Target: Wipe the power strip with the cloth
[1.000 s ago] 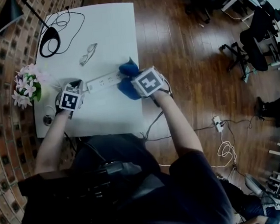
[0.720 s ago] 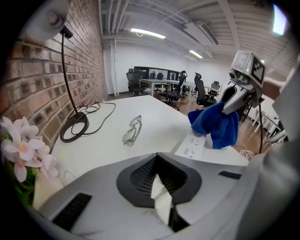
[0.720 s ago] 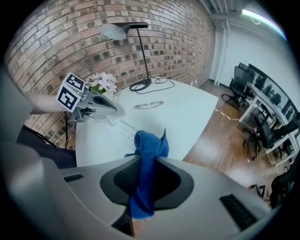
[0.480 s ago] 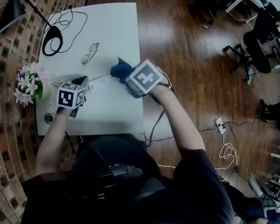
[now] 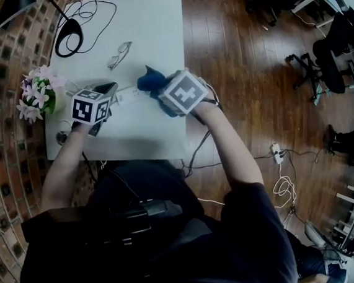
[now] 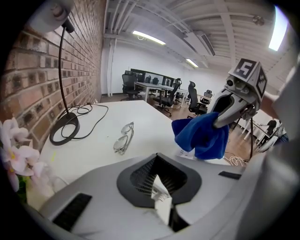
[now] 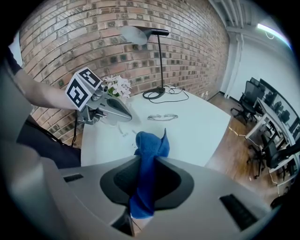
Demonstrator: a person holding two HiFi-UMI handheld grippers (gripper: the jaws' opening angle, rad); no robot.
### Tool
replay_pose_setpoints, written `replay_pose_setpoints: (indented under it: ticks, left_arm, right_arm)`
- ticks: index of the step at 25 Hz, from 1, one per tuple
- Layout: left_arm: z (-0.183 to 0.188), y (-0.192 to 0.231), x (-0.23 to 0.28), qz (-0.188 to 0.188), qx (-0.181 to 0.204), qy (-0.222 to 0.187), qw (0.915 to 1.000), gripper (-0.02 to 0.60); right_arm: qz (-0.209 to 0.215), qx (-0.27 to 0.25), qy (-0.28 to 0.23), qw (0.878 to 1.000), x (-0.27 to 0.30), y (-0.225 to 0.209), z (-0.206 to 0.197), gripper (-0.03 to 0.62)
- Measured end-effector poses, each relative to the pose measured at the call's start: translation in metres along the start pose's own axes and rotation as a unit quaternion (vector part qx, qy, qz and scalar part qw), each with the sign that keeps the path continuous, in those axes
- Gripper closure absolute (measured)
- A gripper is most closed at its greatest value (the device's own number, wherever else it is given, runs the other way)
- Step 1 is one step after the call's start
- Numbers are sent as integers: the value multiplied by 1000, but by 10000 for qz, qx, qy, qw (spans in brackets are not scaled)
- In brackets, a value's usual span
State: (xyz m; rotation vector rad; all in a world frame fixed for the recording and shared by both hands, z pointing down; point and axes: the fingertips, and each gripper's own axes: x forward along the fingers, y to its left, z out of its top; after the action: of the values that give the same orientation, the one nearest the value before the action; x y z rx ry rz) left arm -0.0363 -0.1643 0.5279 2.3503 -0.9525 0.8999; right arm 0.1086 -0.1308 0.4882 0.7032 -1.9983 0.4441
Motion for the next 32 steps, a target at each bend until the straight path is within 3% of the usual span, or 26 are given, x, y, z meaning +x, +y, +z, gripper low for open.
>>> replay_pose_setpoints:
  ticks: [13,23,26,30,31,32]
  left_arm:
    - [15,6,8,-513,521,-159,9972,581]
    - [13,4,8,-989,758,-267,9918,580]
    - [11,-6,10,-1241,963,-222,9873,577]
    - [0,-13,18,-1446,1598,62,9765,559]
    - [-6,-15,20,-1538,1751,210,9722,534]
    - [-12,-18,22,-1675,1878,380,9671,459]
  right_arm:
    - [-116,31,135,9998,6,24,42,531]
    - [-390,418,259,9980,-2,42,30,531]
    - [-482,605,207,9968,-7,45,23,531]
    - [-566,900,123,9943,-18,50,7,531]
    - [-578,985,119,9934,-20,50,0,531]
    - [-583,1075,116,9924,-23,51,-7,531]
